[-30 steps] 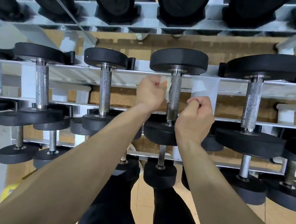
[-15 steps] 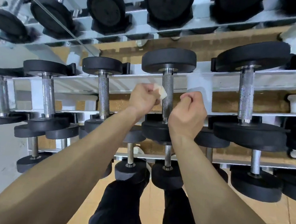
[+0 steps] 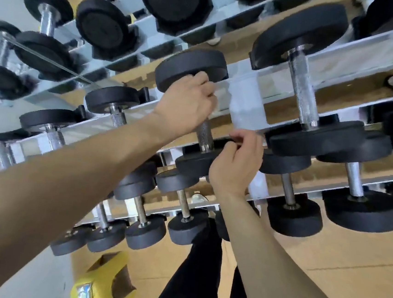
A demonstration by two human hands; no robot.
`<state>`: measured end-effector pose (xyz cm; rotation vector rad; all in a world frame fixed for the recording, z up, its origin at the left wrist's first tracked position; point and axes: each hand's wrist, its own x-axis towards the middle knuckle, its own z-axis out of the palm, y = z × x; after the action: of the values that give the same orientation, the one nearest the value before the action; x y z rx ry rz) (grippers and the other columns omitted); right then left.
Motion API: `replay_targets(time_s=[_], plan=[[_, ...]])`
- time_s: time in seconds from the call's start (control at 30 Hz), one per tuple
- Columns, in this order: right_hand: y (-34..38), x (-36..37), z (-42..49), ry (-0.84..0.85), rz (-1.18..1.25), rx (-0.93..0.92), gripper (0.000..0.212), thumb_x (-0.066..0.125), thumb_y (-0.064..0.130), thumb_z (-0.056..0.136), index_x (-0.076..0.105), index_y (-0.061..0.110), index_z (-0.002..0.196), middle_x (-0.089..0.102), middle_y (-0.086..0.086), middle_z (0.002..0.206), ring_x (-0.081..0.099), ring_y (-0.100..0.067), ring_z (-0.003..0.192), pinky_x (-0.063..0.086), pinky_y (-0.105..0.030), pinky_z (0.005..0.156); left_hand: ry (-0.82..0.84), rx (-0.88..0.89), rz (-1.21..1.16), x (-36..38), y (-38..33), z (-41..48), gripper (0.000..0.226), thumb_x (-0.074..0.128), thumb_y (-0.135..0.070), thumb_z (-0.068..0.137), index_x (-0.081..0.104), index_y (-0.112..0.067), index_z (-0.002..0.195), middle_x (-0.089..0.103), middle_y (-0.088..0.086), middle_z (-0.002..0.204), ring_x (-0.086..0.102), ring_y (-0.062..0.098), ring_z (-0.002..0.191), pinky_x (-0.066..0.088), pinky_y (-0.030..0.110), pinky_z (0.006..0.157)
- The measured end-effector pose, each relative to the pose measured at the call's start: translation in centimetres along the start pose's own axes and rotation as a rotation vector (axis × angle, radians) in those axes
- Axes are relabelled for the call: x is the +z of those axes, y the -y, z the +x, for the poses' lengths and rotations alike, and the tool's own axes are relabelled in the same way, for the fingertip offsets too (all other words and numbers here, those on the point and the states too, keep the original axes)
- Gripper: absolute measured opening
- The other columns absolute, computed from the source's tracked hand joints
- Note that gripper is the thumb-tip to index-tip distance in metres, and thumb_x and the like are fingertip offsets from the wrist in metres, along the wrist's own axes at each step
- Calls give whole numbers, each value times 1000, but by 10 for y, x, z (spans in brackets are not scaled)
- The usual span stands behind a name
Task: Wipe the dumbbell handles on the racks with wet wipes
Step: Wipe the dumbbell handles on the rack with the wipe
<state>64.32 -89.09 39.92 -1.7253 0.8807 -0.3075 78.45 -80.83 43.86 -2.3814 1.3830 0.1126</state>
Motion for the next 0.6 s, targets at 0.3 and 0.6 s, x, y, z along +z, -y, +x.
replay_targets(time_s=[0.3, 0.6], plan=[[-5, 4, -1, -45, 103, -2, 22, 44, 4, 78, 55, 21, 88, 59, 3, 92, 53, -17, 88, 44, -44, 87, 433, 237, -204, -13, -9, 9, 32, 59, -22, 93, 63, -32, 123, 71, 7, 104, 67, 33, 98, 52, 37, 80], [-6, 6, -2, -90, 159, -31, 21, 42, 4, 77, 53, 20, 87, 56, 4, 87, 51, -17, 82, 46, -54, 79, 552, 303, 351, -38, 0, 41, 15, 53, -1, 92, 63, -10, 99, 65, 9, 89, 63, 32, 81, 48, 37, 65]])
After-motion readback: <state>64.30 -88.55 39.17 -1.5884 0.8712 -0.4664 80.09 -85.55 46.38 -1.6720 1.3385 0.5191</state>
